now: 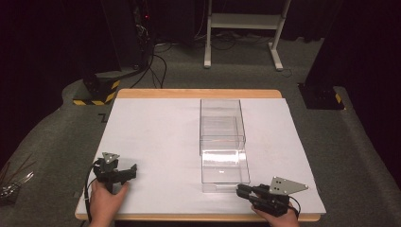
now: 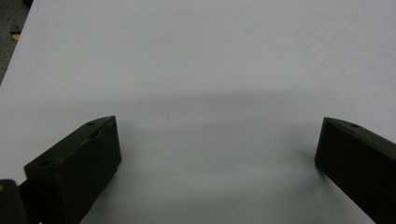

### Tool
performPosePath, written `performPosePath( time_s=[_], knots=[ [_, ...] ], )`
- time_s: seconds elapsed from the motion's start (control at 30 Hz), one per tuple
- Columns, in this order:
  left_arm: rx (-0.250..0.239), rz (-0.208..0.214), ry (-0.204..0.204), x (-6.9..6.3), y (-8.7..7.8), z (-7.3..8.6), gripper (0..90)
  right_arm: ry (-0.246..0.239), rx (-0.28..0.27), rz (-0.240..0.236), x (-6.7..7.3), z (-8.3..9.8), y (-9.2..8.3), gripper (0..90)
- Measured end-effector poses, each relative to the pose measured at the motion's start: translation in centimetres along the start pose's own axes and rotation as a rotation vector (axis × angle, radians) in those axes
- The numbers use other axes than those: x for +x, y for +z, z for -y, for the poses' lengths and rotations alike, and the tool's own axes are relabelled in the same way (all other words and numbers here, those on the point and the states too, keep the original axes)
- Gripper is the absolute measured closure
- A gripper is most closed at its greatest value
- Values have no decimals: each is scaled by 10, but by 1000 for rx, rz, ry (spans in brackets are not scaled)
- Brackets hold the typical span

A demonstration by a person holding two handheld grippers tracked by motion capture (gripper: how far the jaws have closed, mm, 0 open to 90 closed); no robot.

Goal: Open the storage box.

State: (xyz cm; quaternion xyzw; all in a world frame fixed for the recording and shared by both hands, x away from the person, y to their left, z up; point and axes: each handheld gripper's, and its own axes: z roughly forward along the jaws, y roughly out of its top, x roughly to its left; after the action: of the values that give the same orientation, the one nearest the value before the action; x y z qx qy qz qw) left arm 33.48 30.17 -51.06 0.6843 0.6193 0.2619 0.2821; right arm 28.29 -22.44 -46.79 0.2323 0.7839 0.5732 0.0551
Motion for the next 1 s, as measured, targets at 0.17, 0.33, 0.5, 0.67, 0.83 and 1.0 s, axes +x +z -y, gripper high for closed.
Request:
performPosePath(
  time_s=[0.17, 0.33, 0.5, 0.67, 0.83, 1.0],
  knots=[
    [1, 1, 0, 0, 0, 0, 4, -14, -28, 22, 1, -3, -9, 774],
    [0, 0, 0, 0, 0, 0, 4, -22, -61, 51, -1, -10, -14, 775],
    [0, 0, 0, 0, 0, 0, 4, -28, -79, 82, -5, -17, -16, 772],
    [1, 0, 0, 0, 0, 0, 4, -26, -96, 175, -13, -22, -16, 748],
    [2, 1, 0, 0, 0, 0, 4, -7, -111, 290, -24, -21, -19, 711],
    [1, 1, 0, 0, 0, 0, 4, 36, -115, 374, -41, -11, -24, 699]
  ],
)
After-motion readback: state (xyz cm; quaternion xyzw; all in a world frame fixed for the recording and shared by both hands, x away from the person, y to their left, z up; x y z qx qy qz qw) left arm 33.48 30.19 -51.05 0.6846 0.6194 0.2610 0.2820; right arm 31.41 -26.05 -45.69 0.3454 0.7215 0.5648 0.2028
